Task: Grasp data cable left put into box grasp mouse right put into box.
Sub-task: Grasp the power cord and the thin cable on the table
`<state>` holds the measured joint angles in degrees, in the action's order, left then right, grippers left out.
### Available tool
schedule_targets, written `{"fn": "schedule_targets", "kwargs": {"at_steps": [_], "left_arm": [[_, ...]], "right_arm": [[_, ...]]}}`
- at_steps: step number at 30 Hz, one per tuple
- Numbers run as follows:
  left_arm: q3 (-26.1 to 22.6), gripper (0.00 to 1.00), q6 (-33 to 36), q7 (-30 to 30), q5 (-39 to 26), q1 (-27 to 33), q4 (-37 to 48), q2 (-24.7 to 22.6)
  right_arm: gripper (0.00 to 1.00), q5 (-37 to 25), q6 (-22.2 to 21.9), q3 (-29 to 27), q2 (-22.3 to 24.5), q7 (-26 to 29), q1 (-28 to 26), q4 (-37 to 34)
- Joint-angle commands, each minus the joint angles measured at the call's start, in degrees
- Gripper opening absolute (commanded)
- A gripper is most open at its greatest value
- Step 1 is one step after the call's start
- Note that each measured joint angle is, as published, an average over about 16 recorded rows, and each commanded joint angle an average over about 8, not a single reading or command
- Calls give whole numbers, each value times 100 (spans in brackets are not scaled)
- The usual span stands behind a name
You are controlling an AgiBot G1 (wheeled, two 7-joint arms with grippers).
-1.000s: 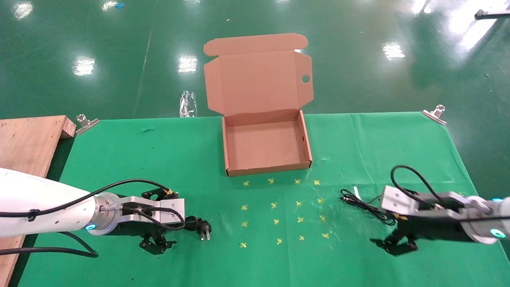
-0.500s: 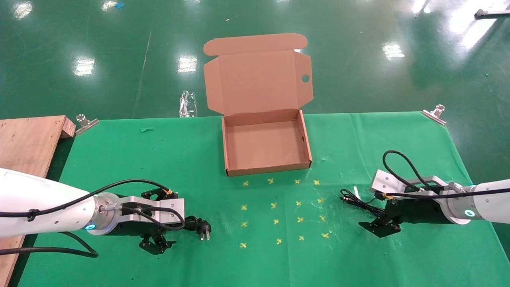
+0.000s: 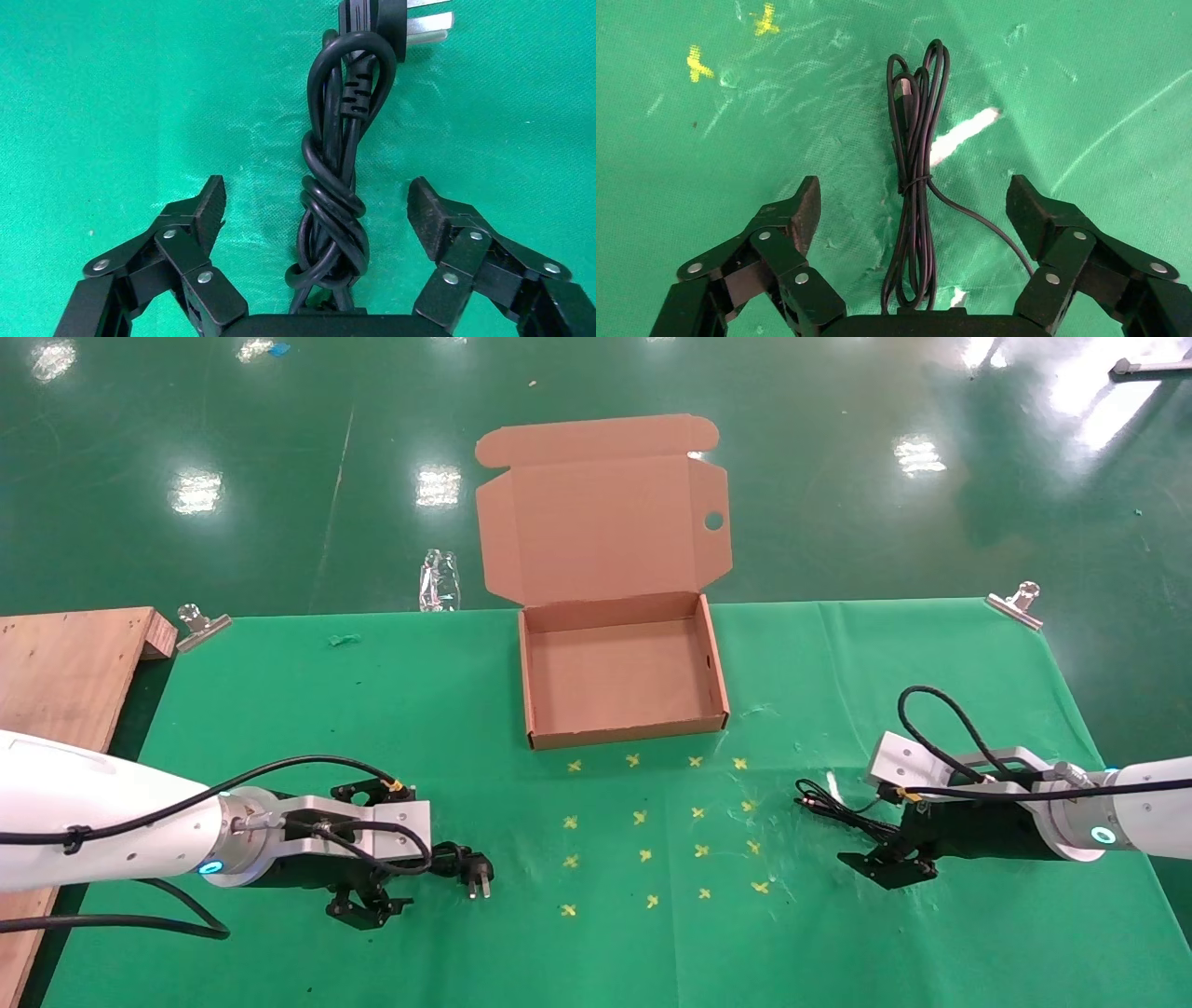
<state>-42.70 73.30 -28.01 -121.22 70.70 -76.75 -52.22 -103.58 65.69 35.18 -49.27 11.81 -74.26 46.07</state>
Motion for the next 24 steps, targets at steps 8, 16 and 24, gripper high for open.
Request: {"fn": "schedule_targets", "kwargs": {"at_steps": [8,16,24], "left_arm": [[0,0,0,0,1,0,0,0],[1,0,0,0,5,0,0,0],[1,0,1,0,12,0,-1,0]], "right_arm": [[0,20,16,-9,28,19,20,63],[0,27,21,-12,39,25,27,88],[0,30,24,-16,44,28,30,100]]}}
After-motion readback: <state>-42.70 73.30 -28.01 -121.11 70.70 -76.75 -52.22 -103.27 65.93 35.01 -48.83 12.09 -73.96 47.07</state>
